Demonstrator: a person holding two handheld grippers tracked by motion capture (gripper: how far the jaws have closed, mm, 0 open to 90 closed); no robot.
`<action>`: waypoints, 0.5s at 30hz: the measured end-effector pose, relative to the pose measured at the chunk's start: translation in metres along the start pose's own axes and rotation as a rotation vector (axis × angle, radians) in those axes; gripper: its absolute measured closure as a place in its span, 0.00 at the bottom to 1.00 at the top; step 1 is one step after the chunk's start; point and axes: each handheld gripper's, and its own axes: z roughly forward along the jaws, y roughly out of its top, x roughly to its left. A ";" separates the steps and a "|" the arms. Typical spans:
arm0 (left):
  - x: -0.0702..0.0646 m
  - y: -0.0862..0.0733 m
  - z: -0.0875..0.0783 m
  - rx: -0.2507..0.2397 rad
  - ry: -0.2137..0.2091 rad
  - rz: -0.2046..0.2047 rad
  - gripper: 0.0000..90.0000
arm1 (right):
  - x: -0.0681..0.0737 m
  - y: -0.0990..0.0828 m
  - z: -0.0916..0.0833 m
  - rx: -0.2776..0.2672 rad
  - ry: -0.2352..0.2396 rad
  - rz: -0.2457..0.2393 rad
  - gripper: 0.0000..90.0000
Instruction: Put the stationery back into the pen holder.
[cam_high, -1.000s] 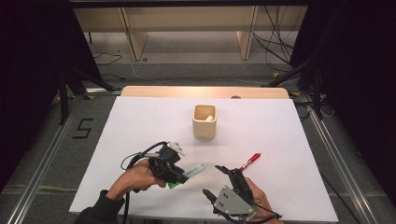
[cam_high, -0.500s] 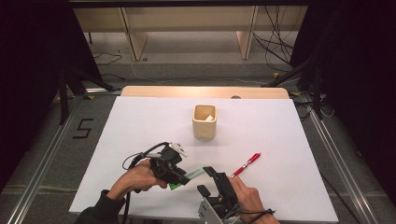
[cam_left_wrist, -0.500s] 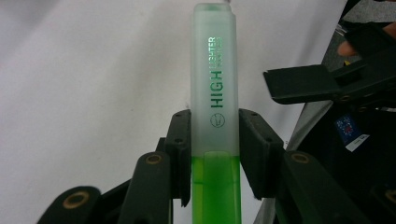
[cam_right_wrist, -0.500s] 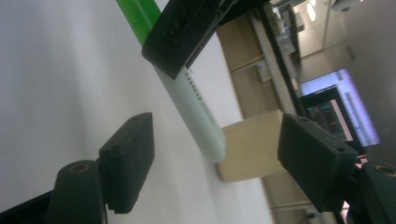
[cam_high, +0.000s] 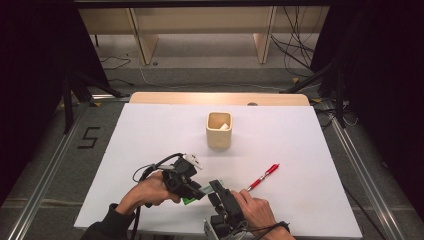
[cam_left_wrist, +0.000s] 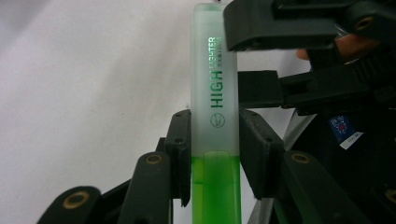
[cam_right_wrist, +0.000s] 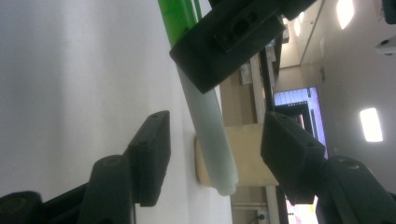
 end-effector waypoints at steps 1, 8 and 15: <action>0.000 0.000 0.000 0.001 0.000 0.002 0.73 | 0.001 0.000 0.001 0.001 -0.003 -0.004 0.50; -0.002 0.001 0.001 0.010 -0.007 0.006 0.73 | 0.003 0.001 0.004 0.000 -0.009 -0.039 0.59; -0.003 0.001 0.003 0.020 -0.018 0.013 0.73 | 0.007 0.003 0.005 0.006 -0.005 -0.069 0.67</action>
